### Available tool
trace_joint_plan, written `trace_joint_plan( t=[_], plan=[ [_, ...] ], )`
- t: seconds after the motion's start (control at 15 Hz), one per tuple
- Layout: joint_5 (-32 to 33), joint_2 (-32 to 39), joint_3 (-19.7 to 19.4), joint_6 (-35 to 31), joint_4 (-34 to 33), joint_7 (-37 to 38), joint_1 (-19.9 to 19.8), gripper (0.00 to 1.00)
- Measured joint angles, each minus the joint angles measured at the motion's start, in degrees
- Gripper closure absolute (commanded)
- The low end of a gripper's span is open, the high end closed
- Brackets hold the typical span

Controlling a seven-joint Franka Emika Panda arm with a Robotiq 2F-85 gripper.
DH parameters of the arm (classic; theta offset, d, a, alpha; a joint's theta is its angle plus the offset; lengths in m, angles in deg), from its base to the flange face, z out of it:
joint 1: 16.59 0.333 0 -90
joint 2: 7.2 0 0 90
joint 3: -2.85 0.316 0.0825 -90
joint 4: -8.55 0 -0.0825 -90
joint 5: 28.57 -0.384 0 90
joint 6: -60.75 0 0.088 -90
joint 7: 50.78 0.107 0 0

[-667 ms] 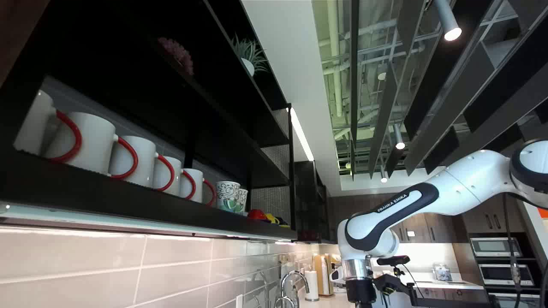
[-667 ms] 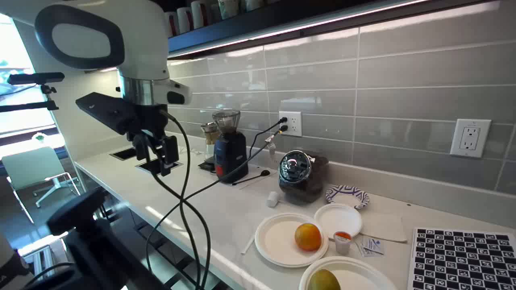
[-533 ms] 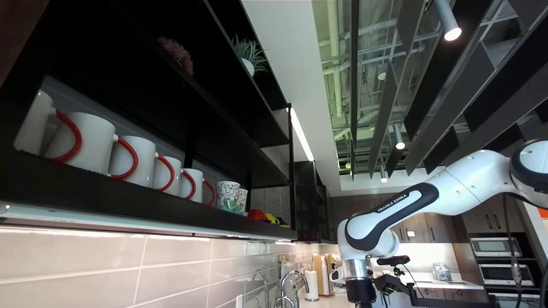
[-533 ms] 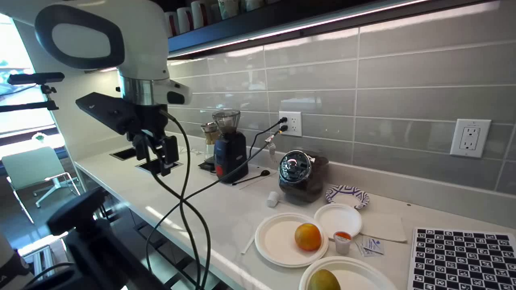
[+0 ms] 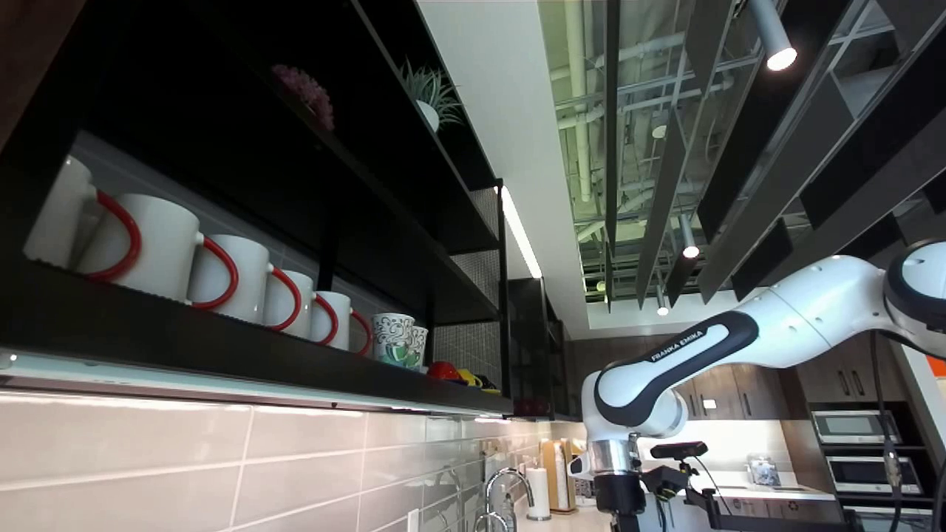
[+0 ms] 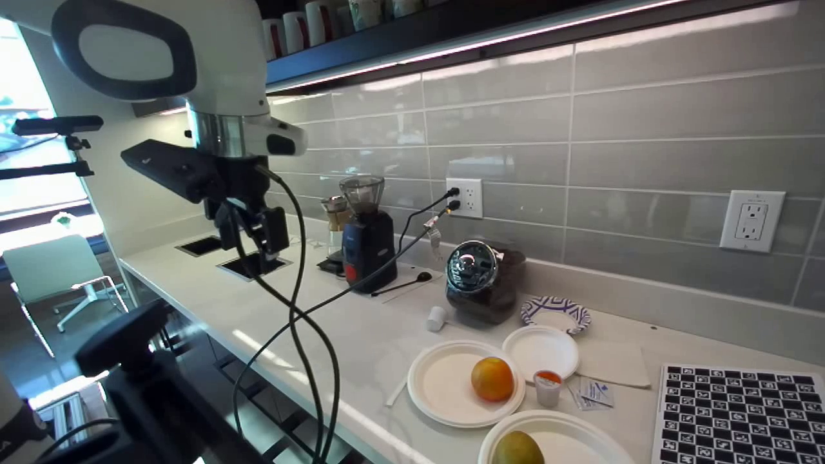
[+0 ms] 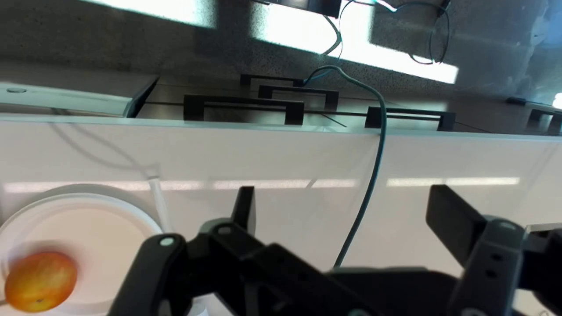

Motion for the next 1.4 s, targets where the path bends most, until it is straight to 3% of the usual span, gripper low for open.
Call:
trace_joint_plan(
  t=[0.27, 0.8, 1.07, 1.4],
  plan=[
    [1.7, -3.6, 5.0, 0.0, -6.6, 2.7, -2.8, 0.0],
    [5.1, -5.0, 12.5, -4.8, -28.7, 8.1, -1.2, 0.0],
    [6.0, -0.4, 13.4, -8.5, -38.1, 8.5, -0.4, 0.0],
    [6.0, 2.1, 13.3, -8.8, -40.4, 8.5, -0.3, 0.0]
  ],
)
